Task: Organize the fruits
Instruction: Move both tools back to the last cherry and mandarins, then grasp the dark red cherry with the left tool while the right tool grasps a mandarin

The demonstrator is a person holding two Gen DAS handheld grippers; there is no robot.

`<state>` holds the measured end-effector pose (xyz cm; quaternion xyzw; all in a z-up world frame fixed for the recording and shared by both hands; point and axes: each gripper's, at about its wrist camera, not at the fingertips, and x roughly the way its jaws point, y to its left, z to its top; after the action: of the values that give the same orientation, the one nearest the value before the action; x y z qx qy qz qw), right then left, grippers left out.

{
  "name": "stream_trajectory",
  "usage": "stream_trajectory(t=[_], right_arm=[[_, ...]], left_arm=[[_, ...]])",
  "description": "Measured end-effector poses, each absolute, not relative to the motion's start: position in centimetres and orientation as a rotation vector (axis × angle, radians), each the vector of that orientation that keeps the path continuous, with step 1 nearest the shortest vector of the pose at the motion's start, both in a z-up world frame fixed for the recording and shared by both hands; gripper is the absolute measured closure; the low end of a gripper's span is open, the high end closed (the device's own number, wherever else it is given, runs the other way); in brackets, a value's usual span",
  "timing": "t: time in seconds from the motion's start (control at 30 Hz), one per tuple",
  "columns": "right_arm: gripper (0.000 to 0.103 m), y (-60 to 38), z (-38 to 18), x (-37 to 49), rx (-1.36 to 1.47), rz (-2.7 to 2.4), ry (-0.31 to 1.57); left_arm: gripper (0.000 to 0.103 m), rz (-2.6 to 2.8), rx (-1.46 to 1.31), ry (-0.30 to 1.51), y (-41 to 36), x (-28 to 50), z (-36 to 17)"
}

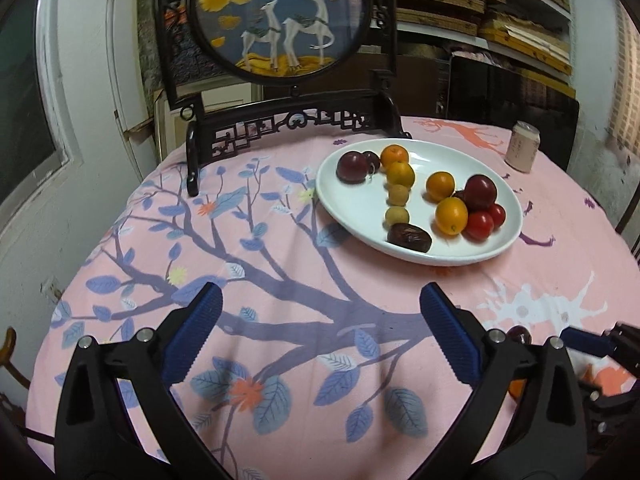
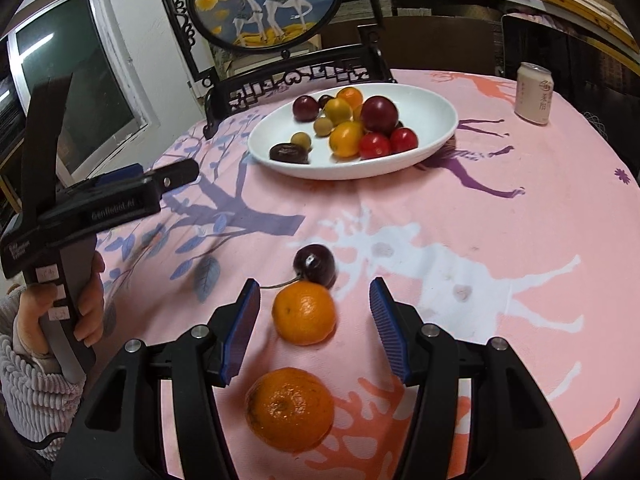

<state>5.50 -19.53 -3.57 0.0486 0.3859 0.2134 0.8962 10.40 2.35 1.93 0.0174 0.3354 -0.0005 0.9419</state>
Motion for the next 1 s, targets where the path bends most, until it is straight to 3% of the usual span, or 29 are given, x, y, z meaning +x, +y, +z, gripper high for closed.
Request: stream_trajectory(t=[0.33,0.73,1.0], right_arm=[[0.046,-18.4,-4.4,5.4,0.067,0.47,0.84],[0.065,-18.2,-5.6,6.3,0.077,0.471,0.887],[0.066,-21.6,-3.6,6.2,0.152,0.398,0.815]], left_arm=[[0.002,-0.021,0.072,0.691,1.3,10.2,1.8],[0.002,-0.042,0.127,0.703,-0.2,10.1,1.2],[0.002,-0.126,0.19,0.722,-2.7,9.5,0.1]])
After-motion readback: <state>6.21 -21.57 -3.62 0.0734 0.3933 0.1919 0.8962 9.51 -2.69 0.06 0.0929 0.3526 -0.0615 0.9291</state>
